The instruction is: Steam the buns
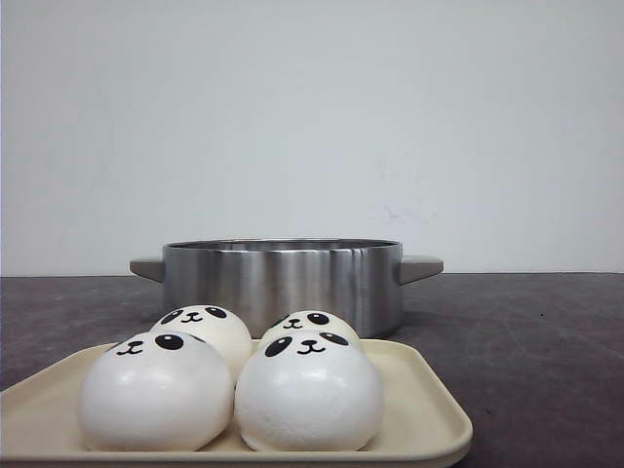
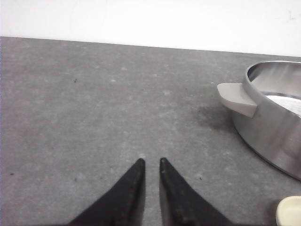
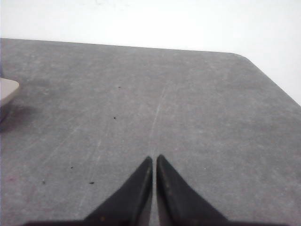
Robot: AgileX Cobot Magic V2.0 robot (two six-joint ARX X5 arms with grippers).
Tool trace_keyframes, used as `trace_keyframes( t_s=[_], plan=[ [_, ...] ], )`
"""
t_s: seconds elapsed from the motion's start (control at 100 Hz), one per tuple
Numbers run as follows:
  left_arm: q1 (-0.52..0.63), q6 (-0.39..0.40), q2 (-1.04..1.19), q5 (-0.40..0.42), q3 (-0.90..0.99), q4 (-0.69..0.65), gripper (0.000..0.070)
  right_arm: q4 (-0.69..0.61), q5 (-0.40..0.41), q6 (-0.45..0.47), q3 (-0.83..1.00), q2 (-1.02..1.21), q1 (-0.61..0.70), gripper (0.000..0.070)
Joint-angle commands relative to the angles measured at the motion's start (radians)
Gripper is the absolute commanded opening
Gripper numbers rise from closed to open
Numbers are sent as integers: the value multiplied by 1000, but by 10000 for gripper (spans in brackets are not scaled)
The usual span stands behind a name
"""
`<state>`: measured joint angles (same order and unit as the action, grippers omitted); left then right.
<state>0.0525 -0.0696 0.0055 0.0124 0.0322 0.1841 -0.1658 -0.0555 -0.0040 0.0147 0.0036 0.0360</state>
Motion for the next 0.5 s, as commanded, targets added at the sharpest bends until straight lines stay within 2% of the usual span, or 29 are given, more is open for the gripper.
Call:
trace_keyframes(
  t_s=[0.0,0.32,0.49],
  plan=[
    [-1,-2,-1,3,-16,3,17,8,0,-8,-3,0,-2,7],
    [-1,-4,-1,4,-16,2,17,8,-1,-8,-3,0,-2,7],
    [0,-150,-1,-10,-16,2,17,8,1,-3,-3,0,-2,7]
  ],
)
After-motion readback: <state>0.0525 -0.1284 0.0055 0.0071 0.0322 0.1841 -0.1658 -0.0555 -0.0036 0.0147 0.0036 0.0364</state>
